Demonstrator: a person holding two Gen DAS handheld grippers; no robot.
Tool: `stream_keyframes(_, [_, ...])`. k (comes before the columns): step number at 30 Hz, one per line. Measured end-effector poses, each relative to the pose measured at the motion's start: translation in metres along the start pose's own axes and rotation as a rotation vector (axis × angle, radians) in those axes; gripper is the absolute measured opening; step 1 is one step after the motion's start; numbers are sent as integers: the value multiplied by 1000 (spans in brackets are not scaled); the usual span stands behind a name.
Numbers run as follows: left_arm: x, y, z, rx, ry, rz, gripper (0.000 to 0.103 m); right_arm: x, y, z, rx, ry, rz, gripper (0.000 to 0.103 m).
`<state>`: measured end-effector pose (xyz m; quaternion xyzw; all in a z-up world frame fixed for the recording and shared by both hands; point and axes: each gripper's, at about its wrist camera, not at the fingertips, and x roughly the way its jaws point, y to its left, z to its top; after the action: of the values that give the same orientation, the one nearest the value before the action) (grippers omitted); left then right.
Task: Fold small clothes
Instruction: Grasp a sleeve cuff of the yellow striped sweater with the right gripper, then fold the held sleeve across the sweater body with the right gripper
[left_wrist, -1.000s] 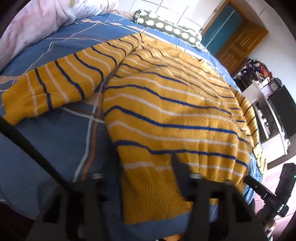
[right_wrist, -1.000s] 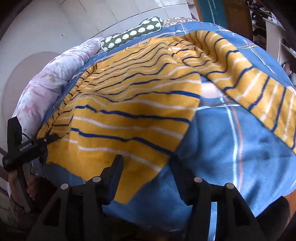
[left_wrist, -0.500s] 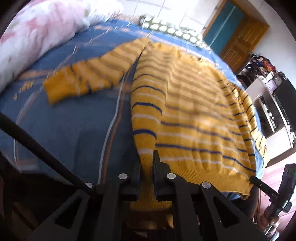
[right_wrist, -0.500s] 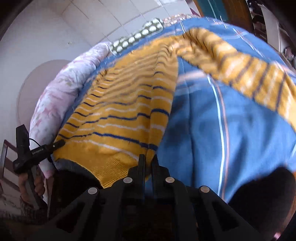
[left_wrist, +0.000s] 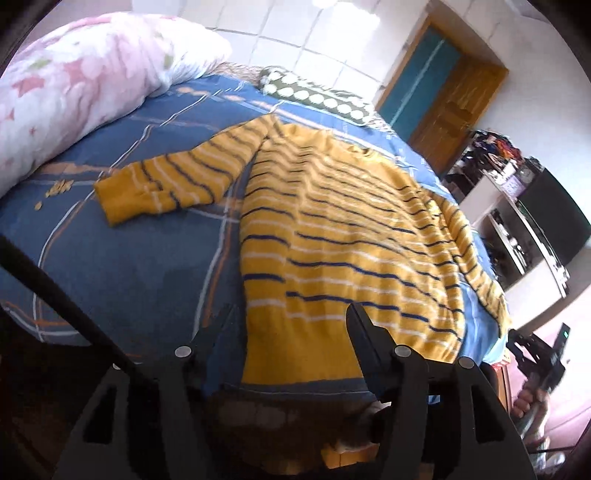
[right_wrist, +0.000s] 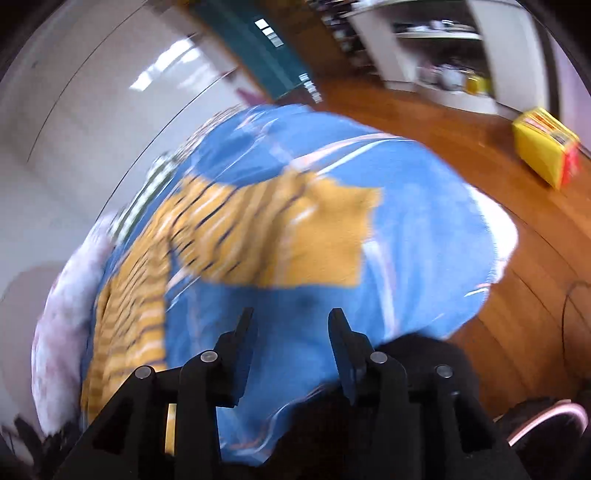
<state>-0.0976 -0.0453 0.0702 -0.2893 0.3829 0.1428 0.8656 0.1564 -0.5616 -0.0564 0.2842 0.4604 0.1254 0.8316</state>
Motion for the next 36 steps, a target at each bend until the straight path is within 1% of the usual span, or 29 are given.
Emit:
stream_keyframes(1, [-2,-3,0,14,-15,-14,59,4,-2,5,-4,-19,-26,44])
stream_keyframes(2, [-5,-6,-3,30,-49,-42,60,6,-7,10,-7,-28,-41,44])
stream_keyframes(3, [-9,-12,-3,47,-62,-51,62,11,-7,15,-5,-32,-50,44])
stream_keyframes(4, [-14,-15,-8,63,-105,-74,63,17,-7,21,-3,-36,-54,44])
stream_keyframes(5, [-18,-18,-9,75,-118,-77,66,19,-11,26,-7,-38,-50,44])
stream_keyframes(7, [-25,-25,-10,102,-142,-71,67,27,-4,33,-24,-28,-47,44])
stream_keyframes(8, [-28,-27,-10,113,-153,-66,67,32,1,35,-37,-17,-43,37])
stream_keyframes(9, [-30,-29,-10,122,-160,-59,67,35,2,37,-50,2,-36,13])
stream_keyframes(10, [-32,-29,-11,125,-171,-56,67,35,3,38,-62,19,-35,11])
stream_keyframes(11, [-34,-29,-11,126,-175,-53,67,32,4,43,-76,9,-49,11])
stream_keyframes(13, [-37,-27,-10,131,-188,-37,67,11,2,58,-84,-66,-82,9])
stream_keyframes(15, [-44,-19,-9,103,-200,-35,67,-9,-10,75,-42,-120,-110,8])
stream_keyframes(17, [-48,-13,-8,83,-211,-25,67,-25,-20,100,-1,-175,-169,8])
stream_keyframes(19, [-49,-6,-6,70,-216,-6,67,-27,-19,121,9,-186,-208,7])
stream_keyframes(20, [-50,-3,-5,65,-219,2,67,-26,-12,125,0,-183,-223,7])
stream_keyframes(22, [-50,3,-4,57,-220,13,67,-21,14,135,-58,-186,-256,7])
stream_keyframes(23, [-51,7,-5,49,-221,13,67,-18,32,138,-96,-185,-243,7])
stream_keyframes(24, [-51,9,-5,47,-222,13,67,-14,52,140,-133,-178,-210,7])
stream_keyframes(25, [-52,12,-6,41,-222,11,67,-8,81,141,-180,-166,-170,7])
stream_keyframes(26, [-52,15,-6,37,-223,8,67,-4,101,138,-214,-157,-143,7])
stream_keyframes(28, [-53,19,-8,32,-224,4,67,13,157,132,-298,-116,-65,7])
stream_keyframes(30, [-54,26,-11,33,-229,7,67,37,216,119,-381,-57,12,7])
stream_keyframes(31, [-55,27,-13,35,-234,11,67,54,252,108,-431,-19,53,7])
stream_keyframes(34, [-60,38,-19,37,-255,22,68,97,330,73,-536,73,142,7])
stream_keyframes(35, [-62,42,-20,34,-260,20,68,116,361,55,-575,115,171,7])
stream_keyframes(36, [-64,48,-22,28,-265,15,69,130,385,43,-599,144,190,7])
